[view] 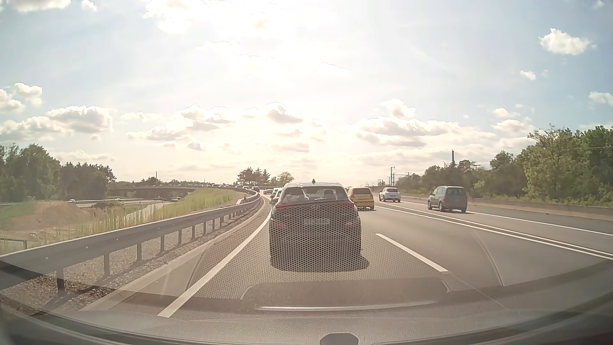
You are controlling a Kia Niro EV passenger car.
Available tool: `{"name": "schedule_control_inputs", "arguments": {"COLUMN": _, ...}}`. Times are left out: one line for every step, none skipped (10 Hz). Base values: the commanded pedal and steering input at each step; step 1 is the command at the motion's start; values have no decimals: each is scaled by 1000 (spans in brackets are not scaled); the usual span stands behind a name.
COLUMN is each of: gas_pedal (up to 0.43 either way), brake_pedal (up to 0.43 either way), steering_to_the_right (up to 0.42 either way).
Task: Follow the waypoints while adhering to traffic rules and regulations
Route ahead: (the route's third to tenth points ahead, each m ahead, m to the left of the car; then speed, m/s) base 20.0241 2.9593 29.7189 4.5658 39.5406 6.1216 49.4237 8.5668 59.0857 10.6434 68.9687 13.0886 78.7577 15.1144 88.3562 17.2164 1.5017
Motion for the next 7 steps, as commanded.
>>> {"name": "schedule_control_inputs", "arguments": {"gas_pedal": 0, "brake_pedal": 0, "steering_to_the_right": -3}}
{"name": "schedule_control_inputs", "arguments": {"gas_pedal": 0, "brake_pedal": 0, "steering_to_the_right": -3}}
{"name": "schedule_control_inputs", "arguments": {"gas_pedal": 0, "brake_pedal": 0, "steering_to_the_right": -3}}
{"name": "schedule_control_inputs", "arguments": {"gas_pedal": 0, "brake_pedal": 0, "steering_to_the_right": -3}}
{"name": "schedule_control_inputs", "arguments": {"gas_pedal": 0, "brake_pedal": 0, "steering_to_the_right": -1}}
{"name": "schedule_control_inputs", "arguments": {"gas_pedal": 0, "brake_pedal": 0, "steering_to_the_right": -1}}
{"name": "schedule_control_inputs", "arguments": {"gas_pedal": 0, "brake_pedal": 0, "steering_to_the_right": 0}}
